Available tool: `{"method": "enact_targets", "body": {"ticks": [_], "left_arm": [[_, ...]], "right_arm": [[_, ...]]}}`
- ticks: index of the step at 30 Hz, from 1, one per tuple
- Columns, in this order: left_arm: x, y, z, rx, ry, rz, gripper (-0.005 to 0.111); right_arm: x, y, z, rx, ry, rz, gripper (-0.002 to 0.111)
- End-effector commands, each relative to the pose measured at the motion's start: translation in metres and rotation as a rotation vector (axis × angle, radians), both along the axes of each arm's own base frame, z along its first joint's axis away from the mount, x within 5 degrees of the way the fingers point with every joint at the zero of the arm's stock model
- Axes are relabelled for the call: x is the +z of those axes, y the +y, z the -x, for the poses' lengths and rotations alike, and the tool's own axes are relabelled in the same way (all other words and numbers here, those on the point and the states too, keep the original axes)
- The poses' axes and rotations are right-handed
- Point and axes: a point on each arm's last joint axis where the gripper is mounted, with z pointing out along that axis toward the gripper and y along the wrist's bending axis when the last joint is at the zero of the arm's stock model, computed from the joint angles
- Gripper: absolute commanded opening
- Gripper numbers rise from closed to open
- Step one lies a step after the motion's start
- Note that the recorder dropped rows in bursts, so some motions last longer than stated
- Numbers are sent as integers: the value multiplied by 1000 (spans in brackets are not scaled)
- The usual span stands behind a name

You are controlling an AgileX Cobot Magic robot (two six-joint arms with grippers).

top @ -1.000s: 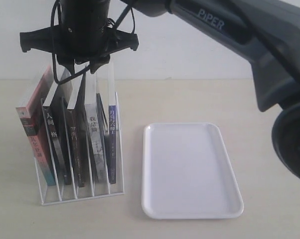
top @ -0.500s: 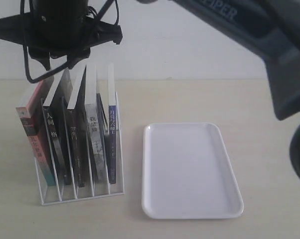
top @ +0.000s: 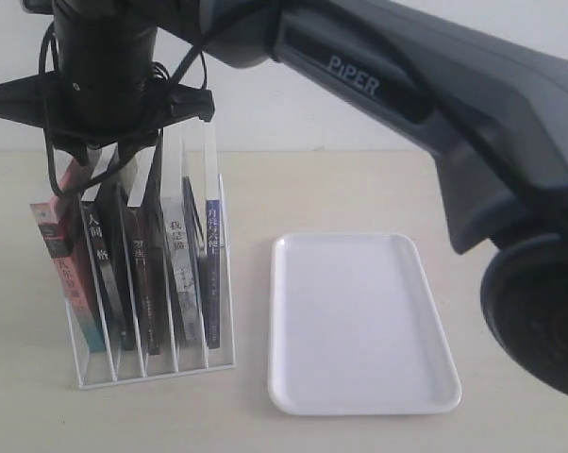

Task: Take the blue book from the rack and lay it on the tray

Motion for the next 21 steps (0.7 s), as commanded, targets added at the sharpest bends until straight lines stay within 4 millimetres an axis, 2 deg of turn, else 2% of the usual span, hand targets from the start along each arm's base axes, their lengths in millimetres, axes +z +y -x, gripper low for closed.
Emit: {"method": "enact_targets", "body": {"ticks": [1,6,21], "left_arm": [[-1,0,0,5,2,6,5],[-1,0,0,5,2,6,5],[-1,0,0,5,2,6,5]], "right_arm": [[-7,3,-3,-5,2,-1,35],[-19,8,-6,-3,11,13,35],[-21,7,-6,-16,23,11,35]]}}
